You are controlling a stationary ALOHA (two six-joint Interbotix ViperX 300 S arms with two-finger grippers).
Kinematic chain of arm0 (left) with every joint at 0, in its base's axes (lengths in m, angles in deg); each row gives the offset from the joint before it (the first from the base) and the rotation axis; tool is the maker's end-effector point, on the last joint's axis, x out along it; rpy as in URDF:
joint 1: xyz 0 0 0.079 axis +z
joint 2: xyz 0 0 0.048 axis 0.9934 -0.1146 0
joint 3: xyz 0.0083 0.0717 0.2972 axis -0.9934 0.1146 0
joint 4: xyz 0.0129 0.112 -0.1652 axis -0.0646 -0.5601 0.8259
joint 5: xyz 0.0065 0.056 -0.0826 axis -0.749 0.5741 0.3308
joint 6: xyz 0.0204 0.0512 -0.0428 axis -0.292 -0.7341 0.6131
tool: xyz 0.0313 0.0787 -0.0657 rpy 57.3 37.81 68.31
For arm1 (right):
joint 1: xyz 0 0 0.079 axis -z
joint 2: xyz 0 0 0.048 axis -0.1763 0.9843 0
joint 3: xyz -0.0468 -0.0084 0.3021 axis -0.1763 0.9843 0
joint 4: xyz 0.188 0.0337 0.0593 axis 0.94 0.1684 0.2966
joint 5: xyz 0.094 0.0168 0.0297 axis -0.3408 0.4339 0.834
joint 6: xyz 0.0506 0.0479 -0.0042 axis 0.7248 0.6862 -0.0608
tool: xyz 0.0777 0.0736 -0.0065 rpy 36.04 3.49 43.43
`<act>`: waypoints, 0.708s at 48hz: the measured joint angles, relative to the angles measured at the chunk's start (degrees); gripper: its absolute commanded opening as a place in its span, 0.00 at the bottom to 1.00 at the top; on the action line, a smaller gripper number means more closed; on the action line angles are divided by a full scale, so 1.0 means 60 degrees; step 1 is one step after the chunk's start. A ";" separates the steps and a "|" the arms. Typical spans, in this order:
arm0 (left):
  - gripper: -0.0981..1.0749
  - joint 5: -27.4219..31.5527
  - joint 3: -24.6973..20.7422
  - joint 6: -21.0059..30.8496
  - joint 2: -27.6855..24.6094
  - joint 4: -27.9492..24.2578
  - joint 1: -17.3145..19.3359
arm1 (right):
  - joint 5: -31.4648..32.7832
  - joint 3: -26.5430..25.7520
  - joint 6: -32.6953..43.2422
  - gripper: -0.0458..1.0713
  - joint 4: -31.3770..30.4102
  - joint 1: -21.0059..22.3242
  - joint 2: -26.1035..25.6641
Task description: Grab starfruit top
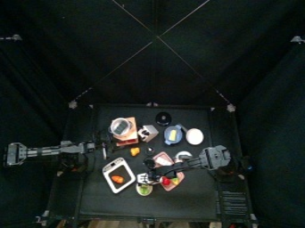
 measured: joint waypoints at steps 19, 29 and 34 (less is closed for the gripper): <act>0.74 0.0000 0.0000 0.0000 0.0015 -0.0015 -0.0015 | -0.0015 -0.0015 0.0000 0.86 -0.0059 0.0000 0.0029; 0.74 0.0000 0.0000 0.0000 0.0000 -0.0015 0.0000 | -0.0015 0.0000 0.0000 0.79 -0.0059 -0.0015 0.0044; 0.74 0.0000 0.0000 0.0000 0.0015 -0.0015 0.0000 | 0.0000 -0.0044 0.0000 0.76 -0.0088 0.0000 0.0044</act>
